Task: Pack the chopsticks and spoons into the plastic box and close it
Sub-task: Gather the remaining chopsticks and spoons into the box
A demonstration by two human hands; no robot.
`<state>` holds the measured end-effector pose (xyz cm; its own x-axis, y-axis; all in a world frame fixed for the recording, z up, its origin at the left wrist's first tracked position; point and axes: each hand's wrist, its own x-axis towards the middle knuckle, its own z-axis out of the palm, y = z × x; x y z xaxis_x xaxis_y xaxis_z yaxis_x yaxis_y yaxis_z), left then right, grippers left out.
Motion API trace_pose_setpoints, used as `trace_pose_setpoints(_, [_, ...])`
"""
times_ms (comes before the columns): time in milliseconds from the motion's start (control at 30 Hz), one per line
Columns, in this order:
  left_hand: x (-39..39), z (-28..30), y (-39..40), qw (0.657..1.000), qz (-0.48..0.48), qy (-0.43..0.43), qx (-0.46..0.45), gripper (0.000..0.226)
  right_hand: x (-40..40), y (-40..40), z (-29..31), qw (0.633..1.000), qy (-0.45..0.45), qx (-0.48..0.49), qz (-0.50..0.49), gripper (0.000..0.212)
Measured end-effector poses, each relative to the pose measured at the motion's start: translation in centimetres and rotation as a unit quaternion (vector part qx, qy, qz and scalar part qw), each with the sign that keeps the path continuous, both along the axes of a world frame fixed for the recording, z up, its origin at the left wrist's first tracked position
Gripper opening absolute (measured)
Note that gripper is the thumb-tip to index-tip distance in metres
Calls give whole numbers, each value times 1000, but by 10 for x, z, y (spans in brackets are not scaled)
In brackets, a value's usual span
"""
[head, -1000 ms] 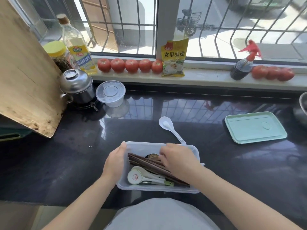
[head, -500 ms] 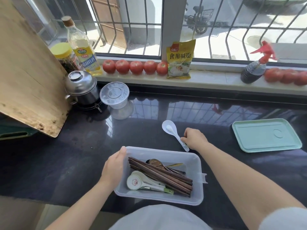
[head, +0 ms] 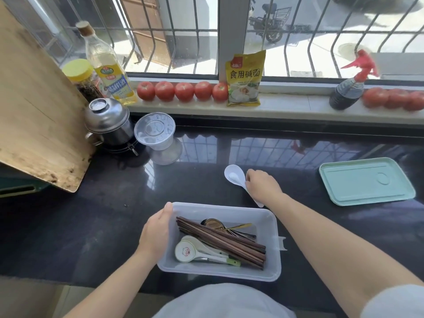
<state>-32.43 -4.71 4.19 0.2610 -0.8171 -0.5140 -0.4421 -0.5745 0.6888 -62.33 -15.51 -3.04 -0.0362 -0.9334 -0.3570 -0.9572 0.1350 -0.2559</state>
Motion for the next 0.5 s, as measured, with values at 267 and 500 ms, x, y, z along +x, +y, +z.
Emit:
trace_pose_setpoints(267, [0, -2, -2, 1000, -6, -13, -6, 49, 19, -23, -4, 997, 54, 36, 44, 15])
trace_pose_setpoints(500, [3, -3, 0, 1000, -2, 6, -2, 48, 29, -23, 43, 986, -154, 7, -66, 23])
